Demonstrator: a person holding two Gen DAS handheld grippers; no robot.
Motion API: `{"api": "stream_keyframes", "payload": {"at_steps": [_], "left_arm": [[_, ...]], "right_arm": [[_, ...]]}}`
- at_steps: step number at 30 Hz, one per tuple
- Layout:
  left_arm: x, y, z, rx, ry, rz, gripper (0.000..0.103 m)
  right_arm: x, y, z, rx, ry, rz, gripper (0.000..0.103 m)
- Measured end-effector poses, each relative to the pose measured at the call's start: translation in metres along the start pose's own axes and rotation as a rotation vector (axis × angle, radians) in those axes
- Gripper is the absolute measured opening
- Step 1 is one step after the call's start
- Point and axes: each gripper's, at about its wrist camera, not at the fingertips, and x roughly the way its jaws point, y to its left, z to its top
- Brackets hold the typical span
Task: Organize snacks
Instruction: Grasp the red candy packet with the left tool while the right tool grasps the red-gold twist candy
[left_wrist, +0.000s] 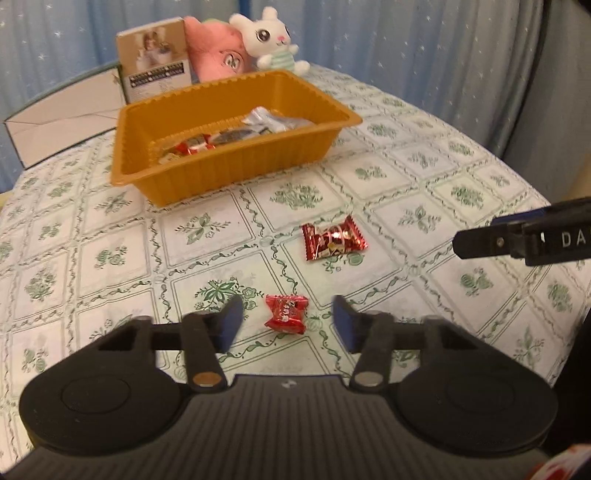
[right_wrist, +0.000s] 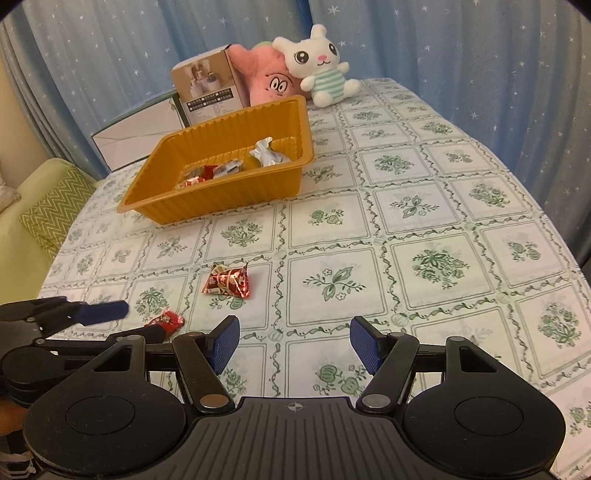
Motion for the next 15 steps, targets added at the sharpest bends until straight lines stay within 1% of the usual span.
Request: {"api": "stream_keyframes", "payload": {"at_steps": [1,6,10,13,15], "left_arm": [[0.003,0.001,0.0,0.004,0.004,-0.003,0.035],[0.014,0.006,0.0,0.014,0.015,-0.029,0.034],[0.02,0.008,-0.002,0.013,0.032,-0.05,0.023],[0.023,0.008,-0.004,0.014,0.038,-0.055,0.022],[0.022,0.01,-0.005,0.015,0.034,-0.053,0.017]], "right_arm": [[0.003,0.0,0.001,0.0,0.003,-0.001,0.066],[0.018,0.003,0.004,-0.005,0.019,0.003,0.066],[0.027,0.006,0.007,-0.016,0.023,0.006,0.066],[0.032,0.008,0.009,-0.03,0.025,0.02,0.066],[0.037,0.01,0.009,-0.053,0.031,0.045,0.066]]}}
